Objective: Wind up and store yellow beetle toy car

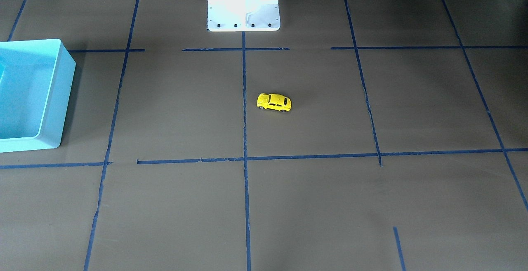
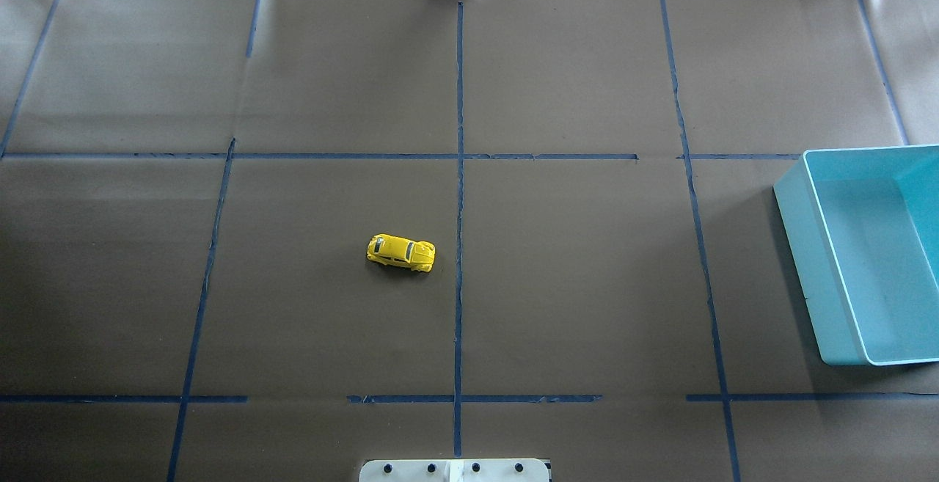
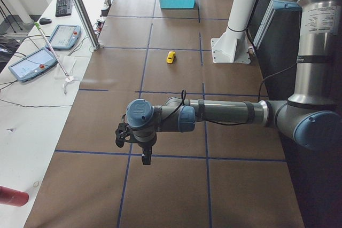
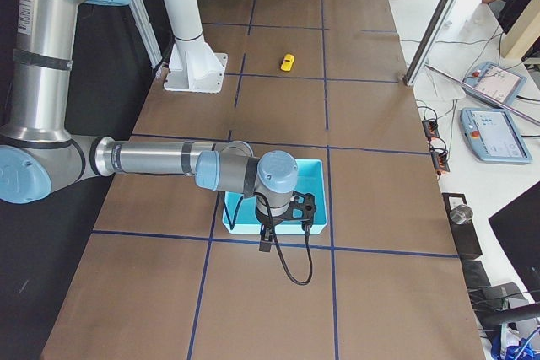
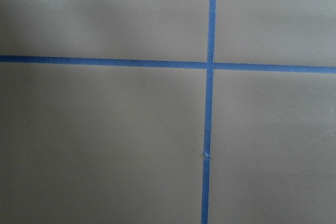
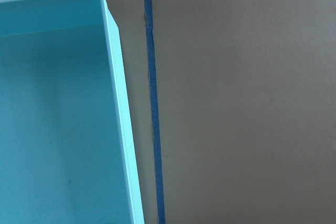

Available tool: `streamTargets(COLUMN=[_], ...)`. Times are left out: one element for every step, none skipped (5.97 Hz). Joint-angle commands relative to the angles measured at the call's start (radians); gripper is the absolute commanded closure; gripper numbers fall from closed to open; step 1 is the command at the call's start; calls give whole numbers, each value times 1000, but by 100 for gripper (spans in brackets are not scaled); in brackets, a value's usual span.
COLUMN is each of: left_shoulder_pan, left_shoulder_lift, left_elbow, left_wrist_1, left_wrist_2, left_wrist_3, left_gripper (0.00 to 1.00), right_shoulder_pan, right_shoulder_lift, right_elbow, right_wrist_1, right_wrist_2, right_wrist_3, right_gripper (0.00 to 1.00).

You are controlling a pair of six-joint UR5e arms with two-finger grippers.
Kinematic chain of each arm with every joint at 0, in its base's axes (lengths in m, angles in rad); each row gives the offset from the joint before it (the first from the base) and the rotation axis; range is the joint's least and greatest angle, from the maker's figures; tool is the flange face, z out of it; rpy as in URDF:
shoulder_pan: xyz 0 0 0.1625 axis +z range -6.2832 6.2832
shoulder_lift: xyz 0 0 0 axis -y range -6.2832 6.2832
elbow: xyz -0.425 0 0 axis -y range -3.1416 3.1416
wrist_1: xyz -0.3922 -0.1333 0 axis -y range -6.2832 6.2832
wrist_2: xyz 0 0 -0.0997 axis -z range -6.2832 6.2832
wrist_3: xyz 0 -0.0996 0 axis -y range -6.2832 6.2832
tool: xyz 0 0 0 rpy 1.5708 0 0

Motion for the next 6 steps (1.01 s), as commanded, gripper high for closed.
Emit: streamTargets(left_shoulder_pan=[7, 41, 94, 143, 199, 318], left_shoulder_lift=[-15, -18, -38, -75, -107, -159], left_elbow=[-55, -92, -123, -145, -146, -162], left_wrist_1=[-9, -12, -12, -11, -12, -24], left_wrist_2=[-8, -9, -9, -8, -9, 0], left_wrist_3=[3, 0, 2, 0, 0, 3], left_gripper=[0, 0, 0, 0, 0, 0], right_shoulder_pan=[-1, 1, 1, 1, 1, 1], right_shoulder_lift=[-1, 0, 0, -1, -1, -1], right_elbow=[0, -3, -3, -3, -3, -3], right_wrist_1=[0, 0, 0, 0, 0, 0], right_wrist_2=[0, 0, 0, 0, 0, 0], right_wrist_3=[0, 0, 0, 0, 0, 0], right_gripper=[0, 0, 0, 0, 0, 0])
